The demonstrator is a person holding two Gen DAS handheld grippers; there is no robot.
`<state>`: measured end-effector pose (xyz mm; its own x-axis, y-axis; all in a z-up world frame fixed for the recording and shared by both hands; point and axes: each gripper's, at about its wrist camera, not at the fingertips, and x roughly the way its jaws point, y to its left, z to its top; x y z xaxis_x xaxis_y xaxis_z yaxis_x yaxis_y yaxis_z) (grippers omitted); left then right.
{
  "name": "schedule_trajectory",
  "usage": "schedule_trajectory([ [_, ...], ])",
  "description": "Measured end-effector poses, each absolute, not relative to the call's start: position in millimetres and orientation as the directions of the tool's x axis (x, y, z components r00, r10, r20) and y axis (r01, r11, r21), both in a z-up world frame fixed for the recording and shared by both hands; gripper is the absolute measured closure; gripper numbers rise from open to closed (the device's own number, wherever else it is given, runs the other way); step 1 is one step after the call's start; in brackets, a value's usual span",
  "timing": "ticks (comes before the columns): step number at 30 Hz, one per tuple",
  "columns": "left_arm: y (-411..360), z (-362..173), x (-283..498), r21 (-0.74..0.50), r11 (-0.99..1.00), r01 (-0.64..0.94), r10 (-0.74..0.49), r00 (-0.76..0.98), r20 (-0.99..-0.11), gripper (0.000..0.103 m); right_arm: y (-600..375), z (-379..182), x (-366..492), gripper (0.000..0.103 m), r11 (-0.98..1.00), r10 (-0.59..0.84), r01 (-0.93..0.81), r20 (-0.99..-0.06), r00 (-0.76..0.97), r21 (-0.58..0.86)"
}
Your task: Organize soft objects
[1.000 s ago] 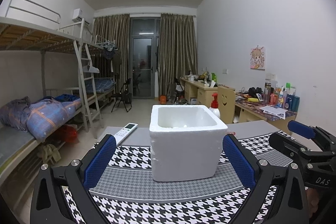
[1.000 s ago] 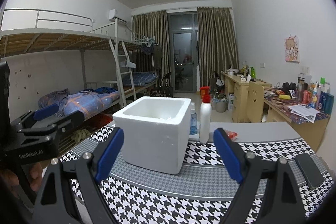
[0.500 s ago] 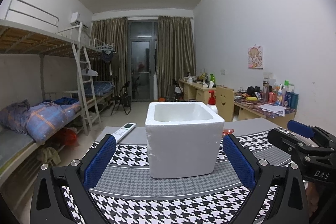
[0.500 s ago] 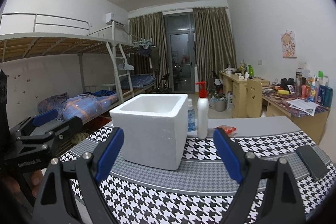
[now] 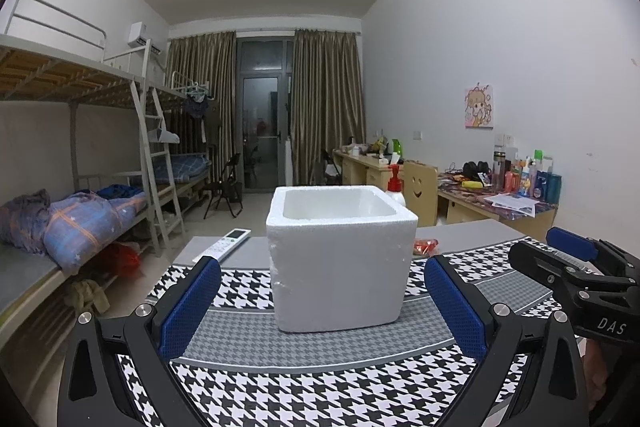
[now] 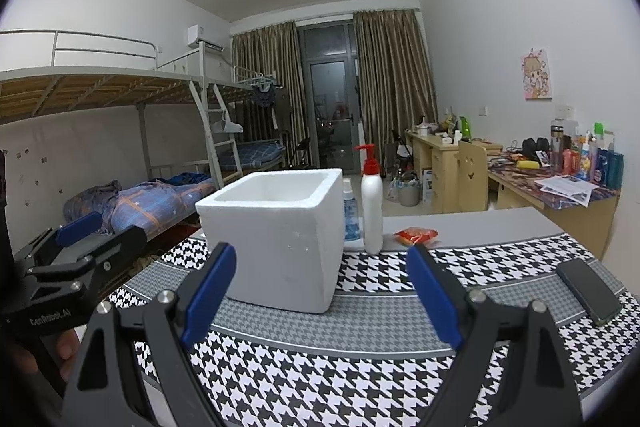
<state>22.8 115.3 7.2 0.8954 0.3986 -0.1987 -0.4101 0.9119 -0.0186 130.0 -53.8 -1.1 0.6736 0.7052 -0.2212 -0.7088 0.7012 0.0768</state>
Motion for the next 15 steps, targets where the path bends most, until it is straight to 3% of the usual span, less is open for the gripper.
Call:
schedule_trajectory([
  [15,115.9,2.1,25.2,-0.011,0.914,-0.406,0.395,0.894,-0.211,0.001,-55.9,-4.3,134.2,0.013,0.712,0.696,-0.697,-0.218,0.684,0.089],
])
